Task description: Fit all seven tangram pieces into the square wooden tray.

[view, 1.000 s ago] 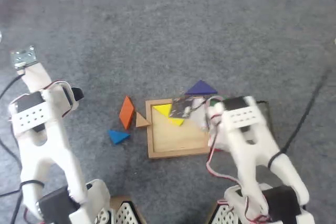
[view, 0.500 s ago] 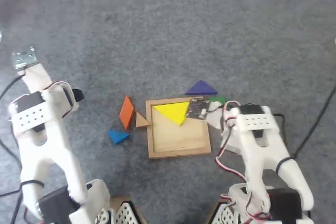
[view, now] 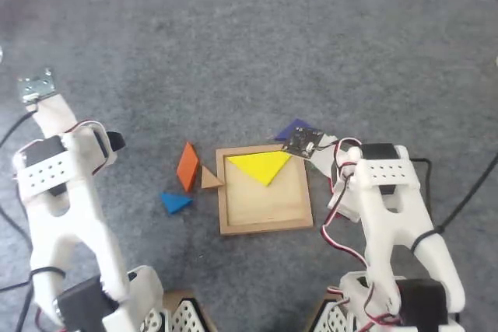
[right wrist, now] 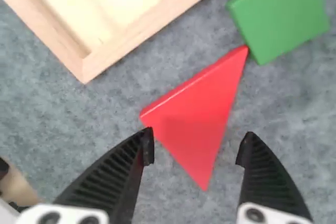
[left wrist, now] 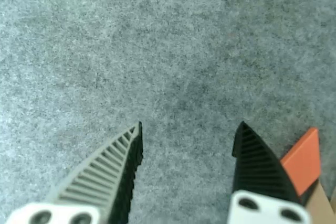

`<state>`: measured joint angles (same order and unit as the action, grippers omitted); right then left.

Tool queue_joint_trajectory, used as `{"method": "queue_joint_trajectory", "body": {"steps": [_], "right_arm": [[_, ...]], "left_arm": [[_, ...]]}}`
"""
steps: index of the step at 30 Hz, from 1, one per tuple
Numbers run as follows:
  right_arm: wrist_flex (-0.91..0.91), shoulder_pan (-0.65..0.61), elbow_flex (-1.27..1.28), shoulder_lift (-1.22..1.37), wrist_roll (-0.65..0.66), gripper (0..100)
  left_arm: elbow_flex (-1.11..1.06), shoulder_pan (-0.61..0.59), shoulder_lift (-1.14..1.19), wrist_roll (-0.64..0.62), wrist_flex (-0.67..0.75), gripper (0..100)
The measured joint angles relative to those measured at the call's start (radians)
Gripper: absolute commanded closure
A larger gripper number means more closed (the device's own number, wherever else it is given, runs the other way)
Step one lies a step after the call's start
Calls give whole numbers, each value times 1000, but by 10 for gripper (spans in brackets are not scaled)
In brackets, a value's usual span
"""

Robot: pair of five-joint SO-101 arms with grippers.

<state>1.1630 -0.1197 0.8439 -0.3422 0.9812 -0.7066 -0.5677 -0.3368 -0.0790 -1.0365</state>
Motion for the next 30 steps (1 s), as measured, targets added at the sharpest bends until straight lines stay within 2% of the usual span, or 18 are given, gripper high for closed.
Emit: {"method": "queue_joint_trajectory", "body": {"steps": [3, 5, 12, 19, 30], "right_arm": [[23, -9, -29, 46, -11, 580], [61, -12, -77, 106, -29, 559], [80, -18, -124, 241, -95, 560], [0, -32, -124, 278, -107, 560], [-60, -35, -126, 353, -196, 560]], "left_arm": [[0, 0, 0, 0, 0, 724], [0, 0, 0, 0, 0, 724], [0, 0, 0, 0, 0, 724], [0, 0, 0, 0, 0, 724], [0, 0, 0, 0, 0, 724]]}}
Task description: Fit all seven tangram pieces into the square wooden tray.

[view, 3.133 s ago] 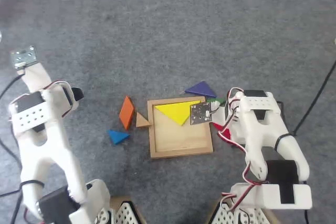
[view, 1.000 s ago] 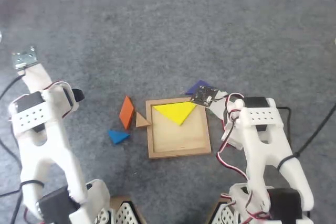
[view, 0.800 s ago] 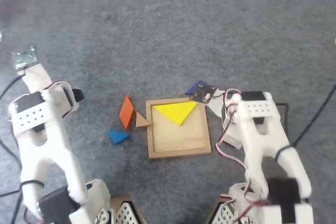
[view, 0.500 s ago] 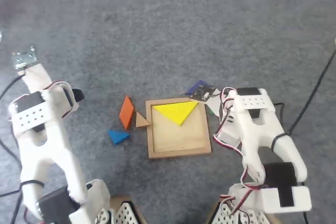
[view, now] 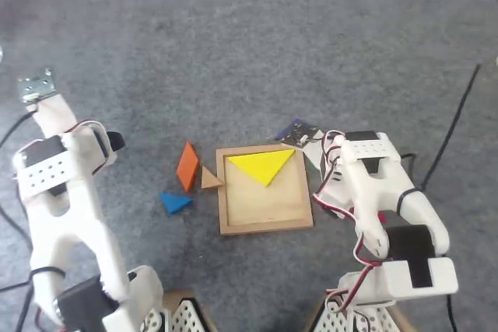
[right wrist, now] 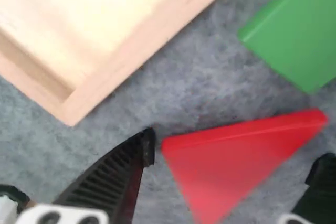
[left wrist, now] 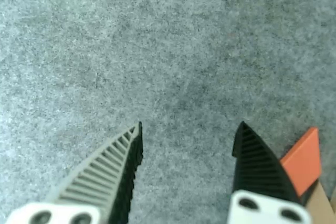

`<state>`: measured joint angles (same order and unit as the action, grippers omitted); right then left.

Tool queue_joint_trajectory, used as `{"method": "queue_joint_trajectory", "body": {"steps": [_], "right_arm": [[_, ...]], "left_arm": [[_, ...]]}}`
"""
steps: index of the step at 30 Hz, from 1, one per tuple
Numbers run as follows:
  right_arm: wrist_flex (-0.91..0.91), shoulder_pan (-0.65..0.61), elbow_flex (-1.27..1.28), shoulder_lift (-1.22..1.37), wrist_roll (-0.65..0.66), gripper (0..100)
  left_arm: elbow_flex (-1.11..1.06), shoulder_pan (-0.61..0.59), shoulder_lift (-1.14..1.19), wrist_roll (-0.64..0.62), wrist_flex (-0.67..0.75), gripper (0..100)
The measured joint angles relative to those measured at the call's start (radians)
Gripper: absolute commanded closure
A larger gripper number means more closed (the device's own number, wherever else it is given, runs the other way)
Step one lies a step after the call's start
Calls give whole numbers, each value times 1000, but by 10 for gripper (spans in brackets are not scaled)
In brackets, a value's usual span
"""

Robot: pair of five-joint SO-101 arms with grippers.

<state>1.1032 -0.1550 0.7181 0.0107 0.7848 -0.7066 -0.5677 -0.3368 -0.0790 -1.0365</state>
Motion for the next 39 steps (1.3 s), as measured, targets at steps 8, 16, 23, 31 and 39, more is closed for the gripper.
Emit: {"method": "queue_joint_trajectory", "body": {"steps": [8, 16, 23, 31, 39], "right_arm": [[-2, 3, 0, 0, -172, 560], [-11, 2, 2, 0, -376, 560], [-23, -20, 3, 0, -450, 560], [-34, -51, 3, 6, -528, 560], [-34, -51, 3, 6, -529, 679]], "left_arm": [[0, 0, 0, 0, 0, 724], [0, 0, 0, 0, 0, 724], [0, 0, 0, 0, 0, 724], [0, 0, 0, 0, 0, 724], [0, 0, 0, 0, 0, 724]]}}
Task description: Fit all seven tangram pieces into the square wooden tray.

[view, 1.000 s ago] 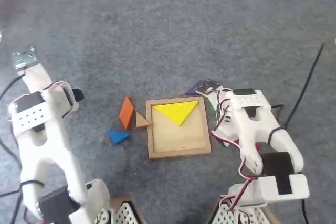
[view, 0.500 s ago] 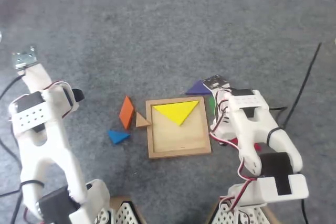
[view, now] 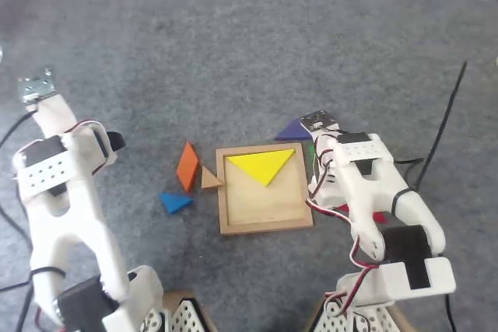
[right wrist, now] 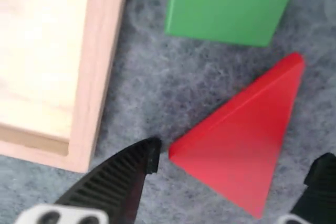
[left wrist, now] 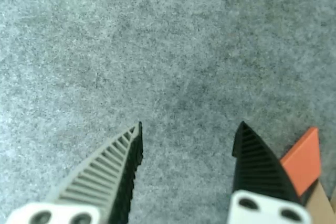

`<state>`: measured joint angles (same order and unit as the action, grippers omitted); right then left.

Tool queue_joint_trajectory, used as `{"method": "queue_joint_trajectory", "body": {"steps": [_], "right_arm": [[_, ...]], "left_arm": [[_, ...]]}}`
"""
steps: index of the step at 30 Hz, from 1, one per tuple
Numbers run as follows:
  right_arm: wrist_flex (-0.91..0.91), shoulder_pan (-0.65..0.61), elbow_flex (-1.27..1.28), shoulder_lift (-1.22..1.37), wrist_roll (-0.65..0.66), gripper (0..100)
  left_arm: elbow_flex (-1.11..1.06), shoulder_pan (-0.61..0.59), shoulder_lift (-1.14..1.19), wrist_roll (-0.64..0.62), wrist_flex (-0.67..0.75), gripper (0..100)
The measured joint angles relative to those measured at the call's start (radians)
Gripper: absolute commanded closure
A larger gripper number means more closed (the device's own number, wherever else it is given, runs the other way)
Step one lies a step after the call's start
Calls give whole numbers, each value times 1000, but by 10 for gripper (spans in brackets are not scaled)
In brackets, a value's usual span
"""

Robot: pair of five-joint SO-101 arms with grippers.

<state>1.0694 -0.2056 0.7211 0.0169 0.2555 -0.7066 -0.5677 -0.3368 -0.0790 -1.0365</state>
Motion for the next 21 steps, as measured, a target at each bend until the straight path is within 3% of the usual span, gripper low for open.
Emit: {"method": "queue_joint_trajectory", "body": {"steps": [4, 21], "right_arm": [[0, 0, 0, 0, -2, 775], [-2, 2, -8, -5, 5, 775]], "left_arm": [[0, 0, 0, 0, 0, 724], [0, 0, 0, 0, 0, 724]]}}
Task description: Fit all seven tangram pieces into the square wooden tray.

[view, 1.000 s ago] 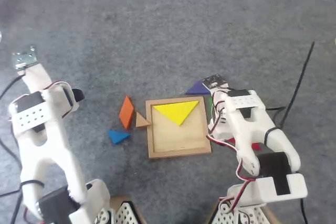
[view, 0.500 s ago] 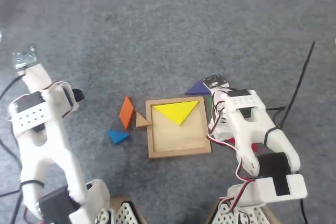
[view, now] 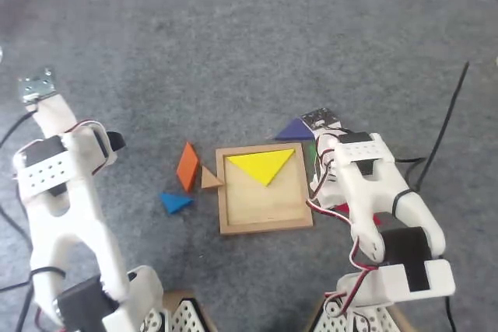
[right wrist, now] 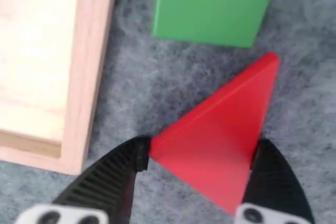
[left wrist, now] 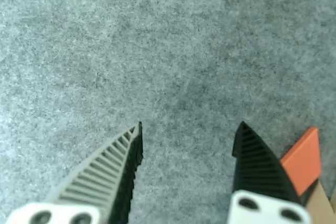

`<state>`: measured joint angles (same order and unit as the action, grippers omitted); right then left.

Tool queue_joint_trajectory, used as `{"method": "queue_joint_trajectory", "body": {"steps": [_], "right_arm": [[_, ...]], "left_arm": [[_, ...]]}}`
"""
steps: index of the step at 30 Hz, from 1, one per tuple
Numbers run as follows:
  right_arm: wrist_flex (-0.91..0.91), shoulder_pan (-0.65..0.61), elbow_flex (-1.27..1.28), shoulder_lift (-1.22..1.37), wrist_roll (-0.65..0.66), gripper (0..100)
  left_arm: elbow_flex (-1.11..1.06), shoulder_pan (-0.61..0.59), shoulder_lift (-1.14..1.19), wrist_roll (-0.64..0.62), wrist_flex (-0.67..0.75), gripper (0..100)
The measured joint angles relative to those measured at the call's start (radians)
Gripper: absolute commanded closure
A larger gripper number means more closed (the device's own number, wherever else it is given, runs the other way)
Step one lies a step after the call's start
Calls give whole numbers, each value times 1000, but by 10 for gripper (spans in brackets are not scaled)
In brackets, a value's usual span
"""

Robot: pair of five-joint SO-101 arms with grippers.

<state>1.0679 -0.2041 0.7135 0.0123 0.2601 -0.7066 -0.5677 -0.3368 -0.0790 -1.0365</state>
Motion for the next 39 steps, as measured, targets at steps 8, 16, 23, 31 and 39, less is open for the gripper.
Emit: {"method": "queue_joint_trajectory", "body": {"steps": [8, 16, 23, 31, 39], "right_arm": [[153, -8, -175, 8, 77, 775], [183, -26, -270, 8, 207, 775], [336, -212, -456, -51, 588, 777], [353, -448, -575, -66, 939, 775], [404, -585, -580, 37, 1235, 778]], "left_arm": [[0, 0, 0, 0, 0, 724], [0, 0, 6, 0, 5, 724], [0, -68, 6, 0, 52, 724], [0, -184, 6, 15, 78, 724], [0, -431, 6, 114, 166, 724]]}}
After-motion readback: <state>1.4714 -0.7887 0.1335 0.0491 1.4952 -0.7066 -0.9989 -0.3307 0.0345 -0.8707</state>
